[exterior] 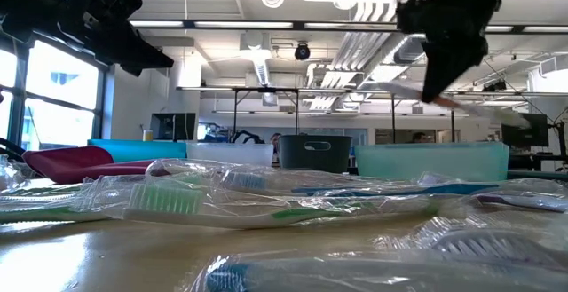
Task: Pick & Place Toothbrushes
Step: Put the orange toothbrush into the light blue bin
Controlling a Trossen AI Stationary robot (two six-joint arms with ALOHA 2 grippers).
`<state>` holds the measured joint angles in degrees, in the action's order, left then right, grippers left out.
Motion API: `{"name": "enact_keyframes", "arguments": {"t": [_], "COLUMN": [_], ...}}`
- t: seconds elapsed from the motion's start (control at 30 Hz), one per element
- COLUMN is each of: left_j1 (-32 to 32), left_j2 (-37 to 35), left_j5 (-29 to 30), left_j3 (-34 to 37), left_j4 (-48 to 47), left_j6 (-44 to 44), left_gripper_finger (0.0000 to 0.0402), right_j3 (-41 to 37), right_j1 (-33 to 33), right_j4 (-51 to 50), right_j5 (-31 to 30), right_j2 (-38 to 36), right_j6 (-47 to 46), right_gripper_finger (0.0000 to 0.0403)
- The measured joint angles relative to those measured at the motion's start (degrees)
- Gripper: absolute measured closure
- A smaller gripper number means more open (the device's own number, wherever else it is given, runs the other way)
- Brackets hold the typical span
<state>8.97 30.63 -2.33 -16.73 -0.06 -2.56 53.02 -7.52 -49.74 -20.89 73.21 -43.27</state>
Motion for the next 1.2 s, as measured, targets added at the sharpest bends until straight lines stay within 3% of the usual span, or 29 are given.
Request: {"name": "enact_keyframes", "arguments": {"t": [0.3,0.47,0.93,1.2], "left_j1": [0.02,0.00,0.01,0.02], "left_j2": [0.00,0.00,0.00,0.00], "left_j5": [0.00,0.02,0.02,0.02], "left_j3": [0.00,0.00,0.00,0.00], "left_j4": [0.01,0.01,0.03,-0.02], "left_j6": [1.35,1.37,1.41,1.41], "left_gripper_finger": [0.0399,0.0399,0.0399,0.0399], "right_j3": [2.01,2.11,2.11,2.10], "right_j1": [4.87,9.26,21.77,26.45], "right_j4": [1.74,5.00,9.33,9.08], "right_j5": [-18.83,-25.21,-25.16,-20.65], "right_j2": [-8.75,-10.48,-9.85,-8.21], "right_j6": [6.29,10.66,22.63,24.08], "right_gripper_finger": [0.0390,0.0390,0.0390,0.0390]}}
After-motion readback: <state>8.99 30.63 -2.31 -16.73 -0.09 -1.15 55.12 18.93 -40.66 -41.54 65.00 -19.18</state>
